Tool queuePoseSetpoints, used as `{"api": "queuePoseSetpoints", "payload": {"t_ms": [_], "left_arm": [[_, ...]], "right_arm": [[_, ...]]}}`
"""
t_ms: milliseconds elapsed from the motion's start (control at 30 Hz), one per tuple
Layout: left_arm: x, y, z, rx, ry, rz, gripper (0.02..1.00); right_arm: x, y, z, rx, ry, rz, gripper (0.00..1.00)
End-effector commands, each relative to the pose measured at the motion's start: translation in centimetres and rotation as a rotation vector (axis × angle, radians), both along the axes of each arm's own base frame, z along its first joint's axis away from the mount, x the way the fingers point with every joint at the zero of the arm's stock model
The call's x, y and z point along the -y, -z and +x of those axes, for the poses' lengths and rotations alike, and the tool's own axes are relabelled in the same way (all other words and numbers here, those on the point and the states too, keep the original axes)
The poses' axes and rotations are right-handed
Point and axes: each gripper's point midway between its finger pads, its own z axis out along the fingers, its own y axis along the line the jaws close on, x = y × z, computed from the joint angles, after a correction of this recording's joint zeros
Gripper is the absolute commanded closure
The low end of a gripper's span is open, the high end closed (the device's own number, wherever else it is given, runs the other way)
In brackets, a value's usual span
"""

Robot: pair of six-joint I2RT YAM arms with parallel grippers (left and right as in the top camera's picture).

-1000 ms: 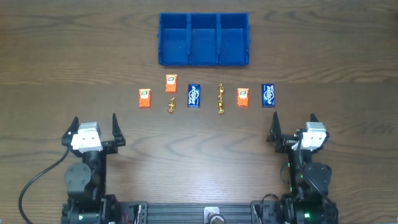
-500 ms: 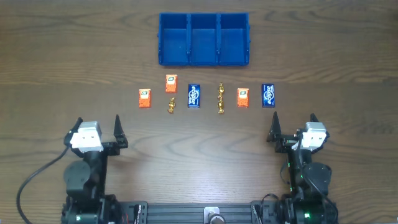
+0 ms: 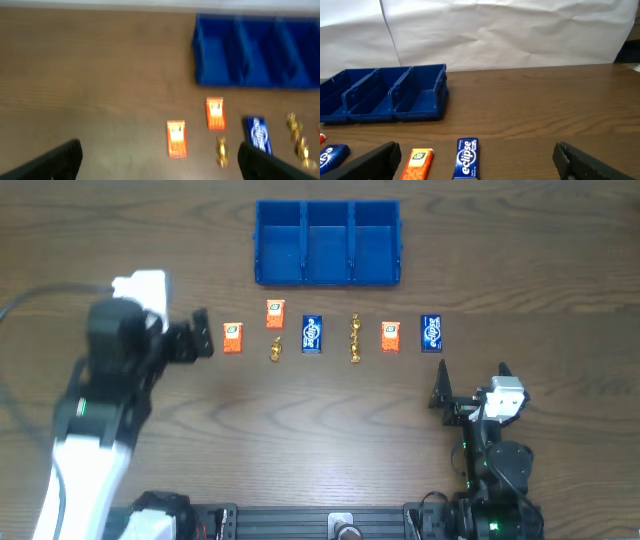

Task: Sort Candies Into Trays

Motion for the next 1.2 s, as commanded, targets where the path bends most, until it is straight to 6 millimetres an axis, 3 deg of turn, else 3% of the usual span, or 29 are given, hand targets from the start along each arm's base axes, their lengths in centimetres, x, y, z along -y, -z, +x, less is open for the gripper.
{"api": "queuePoseSetpoints", "payload": {"t_ms": [33, 133, 300, 333, 533, 667, 1200], "left_arm": [[2.0, 4.8, 3.8, -0.234, -0.007, -0.037, 0.020], [2.9, 9.5, 4.8, -0.376, 0.005, -0.049, 0.020], [3.1, 15.7, 4.6, -0.555, -0.049, -0.059, 0.023], [3.6, 17.8, 4.5, -0.603, -0.037, -0.060, 0.025], [4.4, 20.9, 4.2, -0.671, -0.020, -0.038, 0.056], [4.3, 22.7, 3.8, -0.716, -0.025, -0.028, 0.058], [4.5, 22.9, 4.7, -0.659, 0.016, 0.101, 0.141]], "right_arm": [[0.0, 0.1, 0.0, -0.001, -0.001, -0.013, 0.003], [0.0, 0.1, 0.0, -0.001, -0.001, -0.013, 0.003], [0.0, 0.1, 0.0, -0.001, -0.001, -0.013, 0.003], [0.0, 0.1, 0.0, -0.001, -0.001, -0.013, 0.003], [0.0, 0.1, 0.0, -0.001, -0.001, -0.013, 0.003], [0.0, 0.1, 0.0, -0.001, -0.001, -0.013, 0.003], [0.0, 0.1, 0.0, -0.001, -0.001, -0.013, 0.003]]}}
